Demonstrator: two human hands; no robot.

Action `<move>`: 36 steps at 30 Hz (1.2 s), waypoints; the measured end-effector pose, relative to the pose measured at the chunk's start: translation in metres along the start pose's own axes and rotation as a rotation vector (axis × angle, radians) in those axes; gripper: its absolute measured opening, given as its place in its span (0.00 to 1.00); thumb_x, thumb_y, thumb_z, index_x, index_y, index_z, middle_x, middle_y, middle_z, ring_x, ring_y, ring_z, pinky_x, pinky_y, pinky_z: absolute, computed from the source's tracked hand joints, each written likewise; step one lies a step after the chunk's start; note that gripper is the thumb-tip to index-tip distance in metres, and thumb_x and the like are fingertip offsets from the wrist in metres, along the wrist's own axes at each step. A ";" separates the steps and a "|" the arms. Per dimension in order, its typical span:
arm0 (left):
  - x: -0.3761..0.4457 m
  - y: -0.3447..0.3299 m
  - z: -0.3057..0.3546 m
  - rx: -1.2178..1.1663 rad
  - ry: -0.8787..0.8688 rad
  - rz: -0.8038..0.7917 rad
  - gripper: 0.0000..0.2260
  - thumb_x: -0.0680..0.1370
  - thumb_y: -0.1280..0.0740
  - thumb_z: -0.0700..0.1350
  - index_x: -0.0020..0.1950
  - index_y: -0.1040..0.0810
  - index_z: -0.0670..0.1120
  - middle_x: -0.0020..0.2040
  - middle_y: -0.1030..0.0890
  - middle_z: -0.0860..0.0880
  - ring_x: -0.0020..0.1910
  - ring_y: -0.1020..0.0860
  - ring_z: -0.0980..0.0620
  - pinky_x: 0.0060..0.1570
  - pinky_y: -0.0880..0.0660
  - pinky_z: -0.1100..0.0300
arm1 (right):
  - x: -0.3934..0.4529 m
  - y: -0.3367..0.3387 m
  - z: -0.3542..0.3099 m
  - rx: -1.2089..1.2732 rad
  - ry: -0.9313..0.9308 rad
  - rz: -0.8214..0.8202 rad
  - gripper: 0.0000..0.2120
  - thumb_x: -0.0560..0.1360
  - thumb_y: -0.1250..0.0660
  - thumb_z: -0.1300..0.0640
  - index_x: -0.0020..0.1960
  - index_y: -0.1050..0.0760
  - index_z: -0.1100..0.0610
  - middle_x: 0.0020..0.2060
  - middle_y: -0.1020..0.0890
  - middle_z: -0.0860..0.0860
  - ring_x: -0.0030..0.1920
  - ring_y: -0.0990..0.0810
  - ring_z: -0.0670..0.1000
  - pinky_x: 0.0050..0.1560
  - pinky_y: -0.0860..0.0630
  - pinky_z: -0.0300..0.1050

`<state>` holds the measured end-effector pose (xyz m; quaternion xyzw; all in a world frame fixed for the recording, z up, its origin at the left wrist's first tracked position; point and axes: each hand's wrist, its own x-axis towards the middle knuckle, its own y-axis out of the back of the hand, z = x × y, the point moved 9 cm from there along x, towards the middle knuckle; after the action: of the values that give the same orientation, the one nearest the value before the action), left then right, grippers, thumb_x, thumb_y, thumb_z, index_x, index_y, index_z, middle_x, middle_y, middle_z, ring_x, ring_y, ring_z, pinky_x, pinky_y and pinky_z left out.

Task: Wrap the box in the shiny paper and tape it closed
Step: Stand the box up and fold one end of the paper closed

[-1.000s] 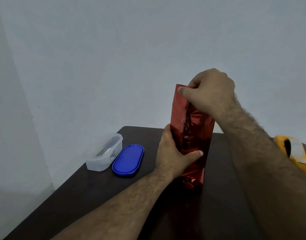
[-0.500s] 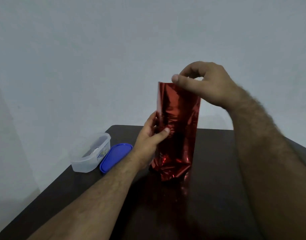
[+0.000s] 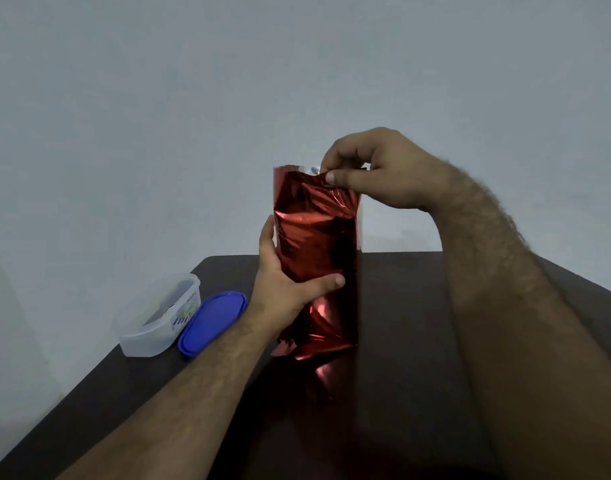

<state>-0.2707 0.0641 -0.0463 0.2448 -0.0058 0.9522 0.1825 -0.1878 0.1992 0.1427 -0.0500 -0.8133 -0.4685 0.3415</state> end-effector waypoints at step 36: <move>-0.001 -0.001 0.006 0.047 -0.035 -0.106 0.62 0.61 0.11 0.56 0.83 0.50 0.70 0.73 0.25 0.61 0.72 0.24 0.57 0.73 0.25 0.44 | -0.019 0.020 0.047 0.312 -0.360 0.189 0.35 0.66 0.23 0.29 0.69 0.25 0.39 0.69 0.23 0.43 0.68 0.23 0.47 0.66 0.25 0.50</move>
<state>-0.2664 0.0635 -0.0413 0.2655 0.0264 0.9367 0.2269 -0.1895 0.2524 0.1300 -0.1552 -0.9151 -0.2870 0.2369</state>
